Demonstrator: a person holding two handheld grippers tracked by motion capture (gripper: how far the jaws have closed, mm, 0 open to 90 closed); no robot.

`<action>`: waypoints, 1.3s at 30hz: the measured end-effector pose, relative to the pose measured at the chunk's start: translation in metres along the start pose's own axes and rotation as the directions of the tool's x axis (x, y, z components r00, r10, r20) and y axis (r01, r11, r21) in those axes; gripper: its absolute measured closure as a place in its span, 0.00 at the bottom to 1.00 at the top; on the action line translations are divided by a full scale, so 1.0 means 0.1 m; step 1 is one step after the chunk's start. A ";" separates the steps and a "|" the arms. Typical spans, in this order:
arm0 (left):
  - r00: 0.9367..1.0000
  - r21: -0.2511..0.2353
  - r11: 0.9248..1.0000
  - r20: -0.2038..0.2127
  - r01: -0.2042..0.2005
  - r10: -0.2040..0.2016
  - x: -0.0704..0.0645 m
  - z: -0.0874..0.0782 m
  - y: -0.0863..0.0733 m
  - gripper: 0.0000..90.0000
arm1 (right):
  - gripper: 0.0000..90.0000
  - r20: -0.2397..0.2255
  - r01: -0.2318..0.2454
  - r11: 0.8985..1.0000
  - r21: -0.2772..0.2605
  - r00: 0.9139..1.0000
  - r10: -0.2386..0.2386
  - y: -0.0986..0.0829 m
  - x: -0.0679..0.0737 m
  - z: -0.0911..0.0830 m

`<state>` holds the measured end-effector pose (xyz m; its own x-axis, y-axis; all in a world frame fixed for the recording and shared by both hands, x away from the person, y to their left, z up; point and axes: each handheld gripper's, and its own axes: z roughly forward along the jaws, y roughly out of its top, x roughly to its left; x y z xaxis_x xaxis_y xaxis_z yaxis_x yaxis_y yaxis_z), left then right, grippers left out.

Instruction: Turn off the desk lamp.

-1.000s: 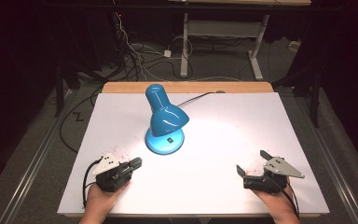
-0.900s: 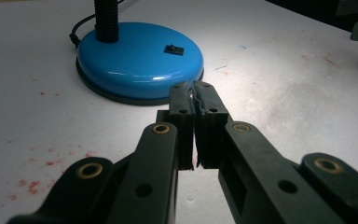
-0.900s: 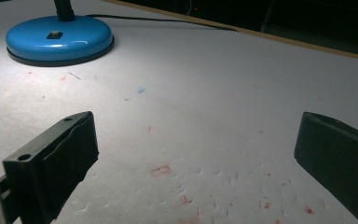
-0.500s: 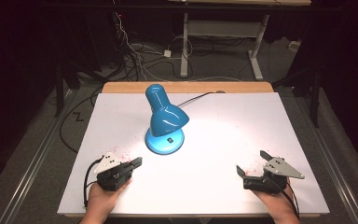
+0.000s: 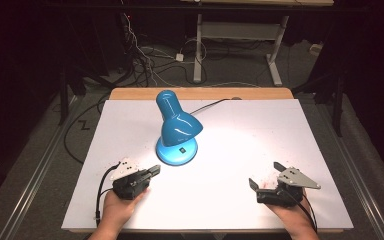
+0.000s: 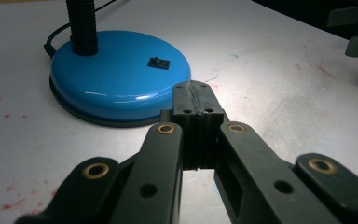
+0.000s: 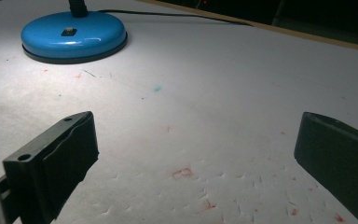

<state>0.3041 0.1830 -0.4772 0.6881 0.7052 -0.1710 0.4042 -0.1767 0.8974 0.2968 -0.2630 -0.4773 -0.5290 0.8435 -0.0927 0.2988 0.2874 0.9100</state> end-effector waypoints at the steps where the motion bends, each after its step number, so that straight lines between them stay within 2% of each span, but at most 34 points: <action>1: 1.000 0.000 1.000 0.000 0.000 0.000 0.00 0.00 0.00 0.98 | 0.00 0.000 0.000 1.000 0.000 1.000 0.000 0.00 0.00 0.00; 5: 1.000 -0.012 1.000 -0.002 0.001 -0.001 -0.03 0.09 0.05 0.98 | 0.00 0.011 0.000 1.000 -0.020 1.000 0.000 -0.02 -0.01 -0.06; 8: 1.000 -0.012 1.000 0.004 0.016 -0.016 -0.04 0.17 0.08 0.98 | 0.00 0.011 -0.008 1.000 -0.026 1.000 0.008 -0.04 -0.01 -0.07; 12: 1.000 -0.014 1.000 0.002 0.006 -0.006 -0.07 0.27 0.11 0.98 | 0.00 0.016 -0.017 0.999 -0.037 1.000 0.018 -0.05 -0.03 -0.10; 18: 0.999 -0.026 0.999 -0.035 -0.021 0.020 -0.10 0.42 0.14 0.98 | 0.00 0.012 -0.016 0.999 -0.038 1.000 0.017 -0.06 -0.03 -0.12; 22: 0.997 -0.013 0.999 -0.057 -0.051 0.050 -0.11 0.53 0.16 0.98 | 0.00 0.008 -0.016 0.999 -0.042 1.000 0.016 -0.05 -0.02 -0.13; 28: 0.995 -0.004 0.997 -0.057 -0.082 0.082 -0.14 0.66 0.20 0.98 | 0.00 0.002 -0.011 0.999 -0.053 1.000 0.011 -0.03 0.00 -0.14; 33: 0.988 0.010 0.994 -0.105 -0.110 0.110 -0.18 0.75 0.21 0.98 | 0.00 0.000 -0.006 0.998 -0.059 1.000 0.006 -0.02 0.01 -0.15; 39: 0.980 0.032 0.990 -0.143 -0.135 0.139 -0.20 0.87 0.26 0.98 | 0.00 -0.005 -0.005 0.998 -0.065 1.000 0.004 -0.01 0.02 -0.15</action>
<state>0.3530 0.1046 -0.4862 0.6440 0.7649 0.0150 0.3266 -0.2926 0.8987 0.2833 -0.2689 -0.4720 -0.5314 0.8426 -0.0869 0.2487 0.2533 0.9349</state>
